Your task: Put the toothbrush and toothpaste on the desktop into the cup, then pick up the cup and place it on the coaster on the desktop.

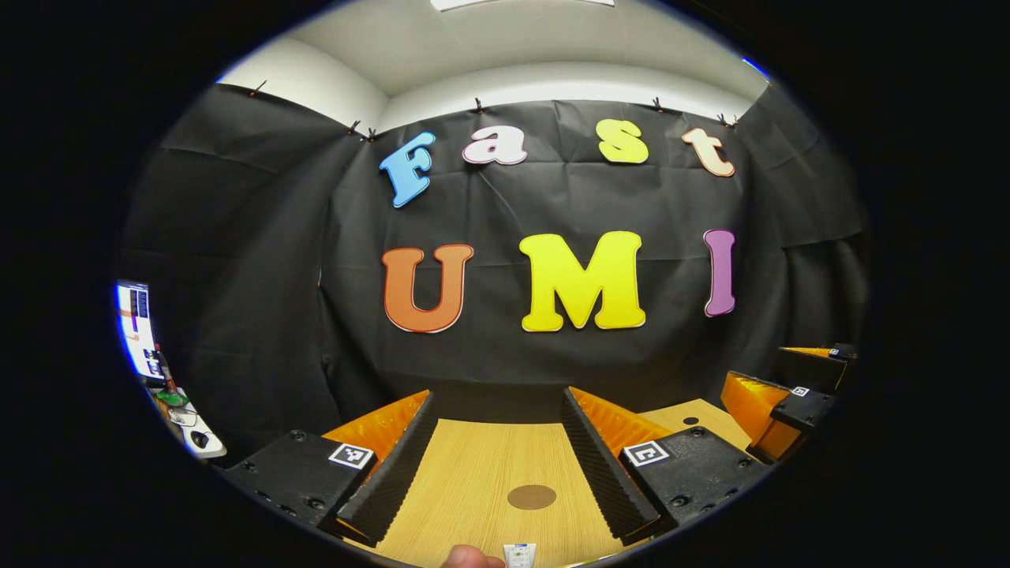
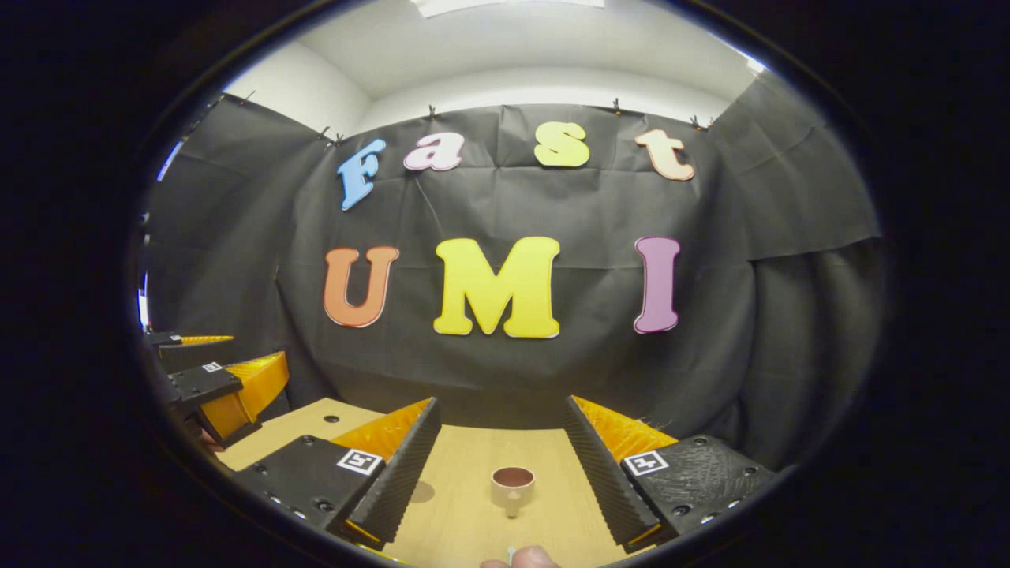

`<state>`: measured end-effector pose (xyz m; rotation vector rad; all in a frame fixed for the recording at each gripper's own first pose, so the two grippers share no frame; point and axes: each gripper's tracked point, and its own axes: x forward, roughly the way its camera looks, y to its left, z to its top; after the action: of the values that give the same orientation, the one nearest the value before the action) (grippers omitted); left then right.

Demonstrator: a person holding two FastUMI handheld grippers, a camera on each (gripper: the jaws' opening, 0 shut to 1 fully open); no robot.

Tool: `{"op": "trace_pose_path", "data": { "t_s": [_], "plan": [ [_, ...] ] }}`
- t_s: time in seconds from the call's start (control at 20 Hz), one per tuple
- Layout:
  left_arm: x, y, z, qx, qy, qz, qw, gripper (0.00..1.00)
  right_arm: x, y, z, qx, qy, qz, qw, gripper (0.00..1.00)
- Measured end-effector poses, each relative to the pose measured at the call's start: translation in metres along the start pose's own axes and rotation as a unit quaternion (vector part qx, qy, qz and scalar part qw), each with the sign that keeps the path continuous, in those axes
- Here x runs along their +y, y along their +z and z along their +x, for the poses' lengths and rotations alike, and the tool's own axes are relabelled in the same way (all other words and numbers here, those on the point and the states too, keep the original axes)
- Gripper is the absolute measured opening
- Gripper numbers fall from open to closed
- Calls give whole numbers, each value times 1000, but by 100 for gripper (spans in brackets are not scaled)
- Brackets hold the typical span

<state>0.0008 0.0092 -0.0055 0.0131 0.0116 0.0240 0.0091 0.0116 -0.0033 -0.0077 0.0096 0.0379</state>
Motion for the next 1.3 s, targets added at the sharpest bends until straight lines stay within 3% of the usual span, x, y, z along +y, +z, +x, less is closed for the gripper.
{"op": "trace_pose_path", "data": {
  "t_s": [0.25, 0.3, 0.4, 0.6, 0.7, 0.95, 1.3],
  "plan": [
    [0, 0, -2, 0, 0, 0, 1000, 99, 2, -1, 0, 0, 2, 0, 1000, 92],
    [0, 0, -2, 0, -1, 1, 1000, 99, 2, -1, 0, 0, 2, 0, 1000, 97],
    [-1, -1, -2, 2, -3, 2, 1000, 99, 2, -3, -1, 3, 3, 0, 1000, 97],
    [-4, -3, -4, 4, -8, 2, 1000, 99, 2, -3, -1, 3, 3, -2, 1000, 92],
    [-4, -3, -3, 4, -8, 2, 1000, 99, 2, -4, -2, 5, 3, -3, 1000, 97],
    [-2, -6, -2, 7, -8, 1, 1000, 99, 2, -7, -3, 13, 2, -3, 1000, 97],
    [-2, -21, -5, 20, -9, 0, 1000, 99, -8, -29, -4, 39, -4, -12, 999, 95]
  ]
}}
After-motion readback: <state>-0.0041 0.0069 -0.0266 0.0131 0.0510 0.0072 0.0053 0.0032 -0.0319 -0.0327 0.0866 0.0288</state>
